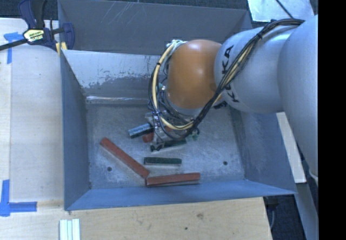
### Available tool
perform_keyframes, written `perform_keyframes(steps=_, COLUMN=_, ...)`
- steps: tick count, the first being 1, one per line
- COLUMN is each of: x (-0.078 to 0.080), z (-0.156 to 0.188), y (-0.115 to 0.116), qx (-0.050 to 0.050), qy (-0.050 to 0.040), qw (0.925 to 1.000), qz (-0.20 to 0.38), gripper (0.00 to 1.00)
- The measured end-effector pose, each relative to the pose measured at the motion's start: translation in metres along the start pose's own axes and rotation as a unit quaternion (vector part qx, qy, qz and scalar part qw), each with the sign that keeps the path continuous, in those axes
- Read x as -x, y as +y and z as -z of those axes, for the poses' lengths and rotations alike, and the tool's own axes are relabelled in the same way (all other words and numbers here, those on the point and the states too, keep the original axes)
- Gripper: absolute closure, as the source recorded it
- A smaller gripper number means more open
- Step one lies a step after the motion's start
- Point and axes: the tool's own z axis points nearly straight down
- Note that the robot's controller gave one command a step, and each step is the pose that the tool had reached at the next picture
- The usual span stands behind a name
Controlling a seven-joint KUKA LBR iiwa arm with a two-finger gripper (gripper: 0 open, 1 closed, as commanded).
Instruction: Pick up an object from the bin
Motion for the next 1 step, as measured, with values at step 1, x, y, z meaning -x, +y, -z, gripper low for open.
perform_keyframes(steps=1, x=-0.0064, z=0.1483, y=0.0055, qx=0.000, qy=-0.0029, qw=0.9990, qz=0.044, gripper=1.00)
